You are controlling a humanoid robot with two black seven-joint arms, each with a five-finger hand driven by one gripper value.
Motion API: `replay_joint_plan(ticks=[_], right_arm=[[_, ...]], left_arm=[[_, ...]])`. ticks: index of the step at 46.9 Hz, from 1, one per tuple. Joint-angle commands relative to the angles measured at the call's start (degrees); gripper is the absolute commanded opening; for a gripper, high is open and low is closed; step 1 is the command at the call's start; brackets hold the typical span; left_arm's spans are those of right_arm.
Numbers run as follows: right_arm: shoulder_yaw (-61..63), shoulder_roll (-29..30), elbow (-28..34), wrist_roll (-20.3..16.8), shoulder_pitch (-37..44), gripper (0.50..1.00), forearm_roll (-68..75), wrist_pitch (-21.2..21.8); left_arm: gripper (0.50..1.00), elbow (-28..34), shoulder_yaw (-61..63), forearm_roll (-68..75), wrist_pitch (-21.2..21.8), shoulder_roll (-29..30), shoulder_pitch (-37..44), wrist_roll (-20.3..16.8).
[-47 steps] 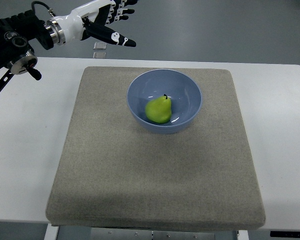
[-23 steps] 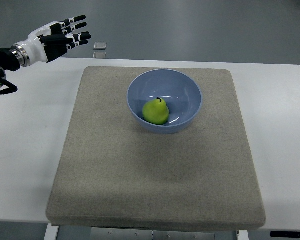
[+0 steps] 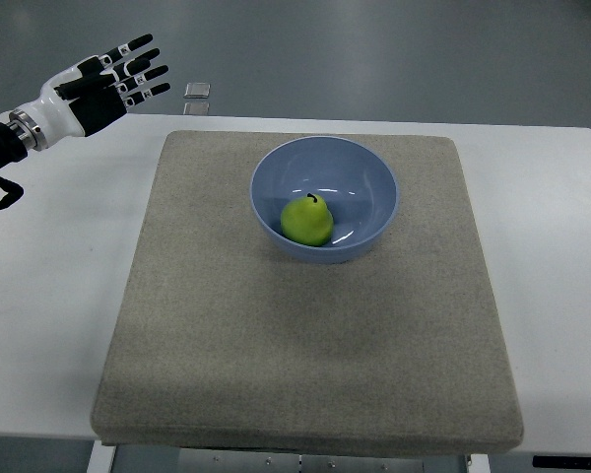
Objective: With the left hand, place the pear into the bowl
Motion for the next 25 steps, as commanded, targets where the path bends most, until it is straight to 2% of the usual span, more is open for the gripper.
replay_joint_plan(ticks=[1,25], right_arm=[[-0.09,0.0,0.0,0.0,-0.03,0.926,-0.61,0.02],[0.18,0.0,0.09,0.35,-0.03,0.926,0.18,0.02]], left_arm=[[0.996,-0.08,0.0,-1.67,0.01,0.04,0.03,-0.01],[0.996,0.01,0.09,-1.67,0.01,-0.05,1.17,0.08]])
